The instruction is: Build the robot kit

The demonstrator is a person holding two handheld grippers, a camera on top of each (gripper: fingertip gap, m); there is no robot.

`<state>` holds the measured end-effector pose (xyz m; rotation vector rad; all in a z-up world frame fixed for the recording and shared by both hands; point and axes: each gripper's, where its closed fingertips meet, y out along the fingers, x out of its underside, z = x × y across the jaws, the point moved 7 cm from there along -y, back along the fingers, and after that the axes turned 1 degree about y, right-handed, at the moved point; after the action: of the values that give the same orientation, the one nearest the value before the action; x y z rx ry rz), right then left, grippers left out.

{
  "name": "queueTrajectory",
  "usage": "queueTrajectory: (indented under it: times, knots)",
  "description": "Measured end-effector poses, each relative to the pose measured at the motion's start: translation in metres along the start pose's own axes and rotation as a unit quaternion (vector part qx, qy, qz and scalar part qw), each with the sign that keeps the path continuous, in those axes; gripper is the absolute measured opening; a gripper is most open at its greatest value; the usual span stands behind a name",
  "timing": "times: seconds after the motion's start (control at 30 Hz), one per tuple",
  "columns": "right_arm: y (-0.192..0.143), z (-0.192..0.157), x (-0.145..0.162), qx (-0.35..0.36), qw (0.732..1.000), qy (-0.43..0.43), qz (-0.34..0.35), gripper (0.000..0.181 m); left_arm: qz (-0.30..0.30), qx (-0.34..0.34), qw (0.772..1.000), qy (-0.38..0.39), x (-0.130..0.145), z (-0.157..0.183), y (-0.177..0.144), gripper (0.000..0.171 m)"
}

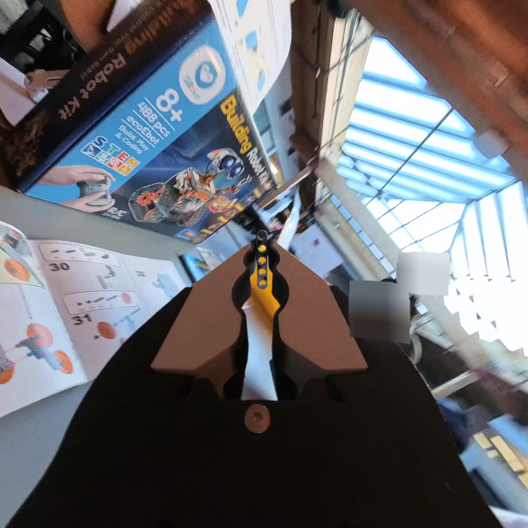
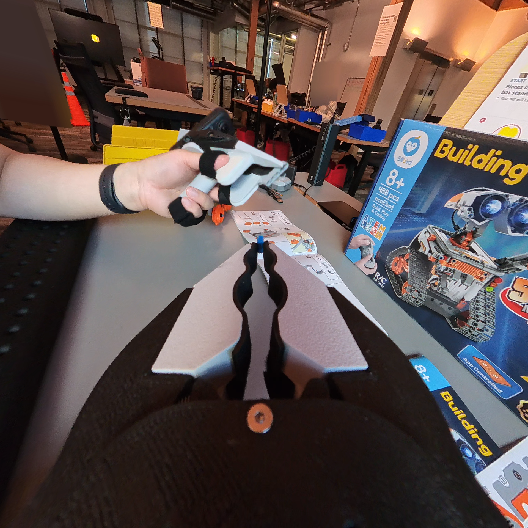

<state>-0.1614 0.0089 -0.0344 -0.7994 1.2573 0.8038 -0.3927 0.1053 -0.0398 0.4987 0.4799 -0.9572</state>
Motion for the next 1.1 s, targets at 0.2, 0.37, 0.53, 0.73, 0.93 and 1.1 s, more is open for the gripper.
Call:
queueTrajectory:
  times: [0.2,0.37,0.53,0.73,0.93,1.1]
  knots:
    - [0.0,0.003,0.004,0.012,1.0,0.002,-0.005,0.003,-0.133,-0.205,0.926,0.286,0.009,-0.016,0.006,0.005]
    - [-0.001,0.007,0.006,0.033,0.999,0.005,-0.006,0.003,-0.107,-0.299,0.838,0.443,-0.005,-0.014,-0.002,0.005]
    - [-0.003,0.01,0.01,0.051,0.999,0.012,-0.009,0.003,-0.079,-0.305,0.833,0.455,-0.014,-0.009,-0.006,0.005]
    - [-0.003,0.01,0.012,0.057,0.998,0.011,-0.015,0.003,-0.042,-0.317,0.814,0.485,-0.022,0.003,-0.012,0.005]
    - [-0.001,0.009,0.012,0.052,0.998,0.009,-0.021,0.003,-0.021,-0.31,0.781,0.542,-0.03,0.054,-0.017,0.005]
    - [0.002,0.007,0.012,0.045,0.999,0.005,-0.025,0.003,-0.087,-0.288,0.771,0.561,-0.02,0.088,-0.016,0.005]
